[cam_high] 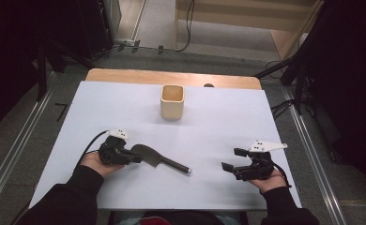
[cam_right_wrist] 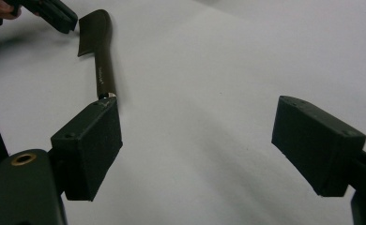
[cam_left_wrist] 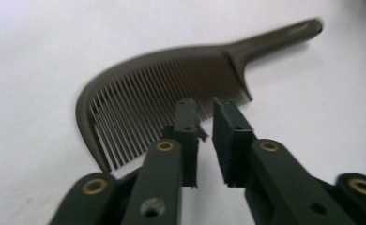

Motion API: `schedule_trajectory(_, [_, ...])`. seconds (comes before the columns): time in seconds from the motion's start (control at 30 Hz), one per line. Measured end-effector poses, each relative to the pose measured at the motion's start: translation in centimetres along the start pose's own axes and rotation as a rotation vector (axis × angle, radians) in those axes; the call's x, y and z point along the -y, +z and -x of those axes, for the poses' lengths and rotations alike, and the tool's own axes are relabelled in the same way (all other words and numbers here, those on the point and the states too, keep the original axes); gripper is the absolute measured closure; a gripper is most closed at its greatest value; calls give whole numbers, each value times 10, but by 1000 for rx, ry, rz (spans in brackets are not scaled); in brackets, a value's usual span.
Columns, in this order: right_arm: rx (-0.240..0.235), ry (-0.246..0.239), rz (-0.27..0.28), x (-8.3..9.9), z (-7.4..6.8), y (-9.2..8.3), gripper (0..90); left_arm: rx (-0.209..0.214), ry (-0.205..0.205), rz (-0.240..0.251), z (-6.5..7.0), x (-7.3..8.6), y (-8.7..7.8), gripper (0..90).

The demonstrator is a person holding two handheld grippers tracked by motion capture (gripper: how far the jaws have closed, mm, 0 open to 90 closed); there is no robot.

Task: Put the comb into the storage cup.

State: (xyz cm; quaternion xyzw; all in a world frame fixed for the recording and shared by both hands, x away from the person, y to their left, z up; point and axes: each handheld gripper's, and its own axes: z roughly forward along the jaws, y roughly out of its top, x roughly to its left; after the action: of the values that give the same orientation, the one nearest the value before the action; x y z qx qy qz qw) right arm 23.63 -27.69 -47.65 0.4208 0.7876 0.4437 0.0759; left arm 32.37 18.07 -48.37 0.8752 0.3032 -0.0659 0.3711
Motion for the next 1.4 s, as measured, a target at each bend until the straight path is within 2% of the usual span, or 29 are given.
schedule_trajectory(0.03, [-1, 1, 1, 0, 0, 0, 146, 6, -5, 11, 0, 0, -3, 741])
schedule_trajectory(0.17, [-2, 1, 0, 0, 0, 0, 146, 5, -17, 63, 2, 0, -12, 673])
schedule_trajectory(0.3, [1, 0, -1, 0, 0, 0, 146, 0, -37, 115, 5, 0, -20, 536])
schedule_trajectory(0.37, [0, 1, 1, 0, 0, 0, 145, 6, -66, 128, 7, 1, -24, 524])
schedule_trajectory(0.47, [1, 3, 2, 0, 0, -1, 146, 25, -99, 159, 9, 2, -31, 462])
schedule_trajectory(0.63, [2, 3, 3, 0, 0, -1, 145, 26, -115, 219, 9, 6, -40, 383])
schedule_trajectory(0.77, [1, 2, 5, 0, 0, -1, 146, -4, -102, 251, 11, 10, -47, 342])
schedule_trajectory(1.0, [1, -2, 2, 0, 0, -1, 146, -15, -89, 230, 18, 18, -52, 316])
schedule_trajectory(1.4, [0, -1, 0, 0, 0, -1, 146, -27, -100, 214, 23, 26, -52, 272])
